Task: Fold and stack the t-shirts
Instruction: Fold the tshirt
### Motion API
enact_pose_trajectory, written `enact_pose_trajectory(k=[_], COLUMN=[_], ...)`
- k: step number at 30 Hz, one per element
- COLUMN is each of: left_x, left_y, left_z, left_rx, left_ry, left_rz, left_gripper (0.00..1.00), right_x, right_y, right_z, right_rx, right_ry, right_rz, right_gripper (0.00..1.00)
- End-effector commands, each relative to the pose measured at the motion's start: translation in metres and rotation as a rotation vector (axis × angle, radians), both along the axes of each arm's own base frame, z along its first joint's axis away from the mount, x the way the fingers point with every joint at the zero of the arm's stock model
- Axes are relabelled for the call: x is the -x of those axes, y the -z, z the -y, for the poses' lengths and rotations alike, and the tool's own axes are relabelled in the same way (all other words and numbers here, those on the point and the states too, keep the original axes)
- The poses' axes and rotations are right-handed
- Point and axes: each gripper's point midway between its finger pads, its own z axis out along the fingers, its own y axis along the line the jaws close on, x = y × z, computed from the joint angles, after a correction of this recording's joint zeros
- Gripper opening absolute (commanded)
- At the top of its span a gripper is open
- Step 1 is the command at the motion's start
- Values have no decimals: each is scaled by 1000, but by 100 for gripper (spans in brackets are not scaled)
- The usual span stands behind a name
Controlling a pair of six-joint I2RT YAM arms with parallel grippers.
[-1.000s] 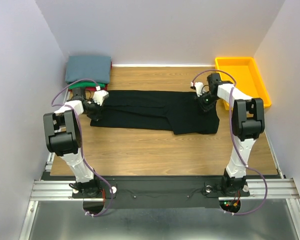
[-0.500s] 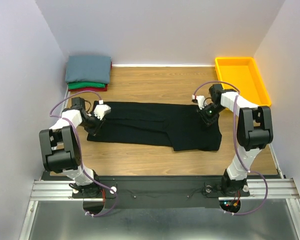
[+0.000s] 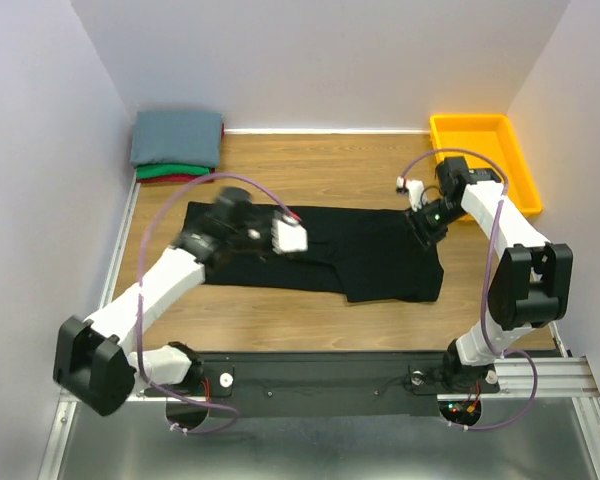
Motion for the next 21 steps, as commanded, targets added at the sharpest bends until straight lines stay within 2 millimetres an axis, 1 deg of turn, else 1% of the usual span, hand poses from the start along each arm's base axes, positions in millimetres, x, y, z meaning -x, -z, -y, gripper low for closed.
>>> enact_pose_trajectory(k=[1,2,3,4,5,6,7,8,10,14,18,21], left_x=[42,50,58,63,78,84,89,97,101,103,104,107], left_y=[28,25,33,43,50,56,66,64,73,74,79,87], left_z=[88,107,117,123,144,150,157,166,172,181,186,187], left_rx=[0,20,13,-6,4,2,-13,5,-5,3,0,-18], left_ry=[208,249,276,278,333,349,367,387,395,408,417,438], left_rz=[90,137,144,151,160,156,140,151,138,159,161,157], left_gripper=[58,59,59,59,59,59,59,59,58,58,59,60], right_x=[66,72,77,83,86,89,94,97,104,107,101,94], right_y=[16,18,20,22,23,24,27,29,37,52,64,72], right_z=[-1,1,2,2,2,2,2,3,5,15,19,19], right_rx=[-33,-23,-20,-18,-17,-21,-20,-13,3,66,91,95], right_ry=[8,15,8,17,17,20,24,24,29,63,98,119], right_rz=[-292,-317,-338,-367,-381,-398,-425,-442,-481,-490,-482,-482], right_gripper=[44,44,44,44,44,44,44,44,44,48,50,51])
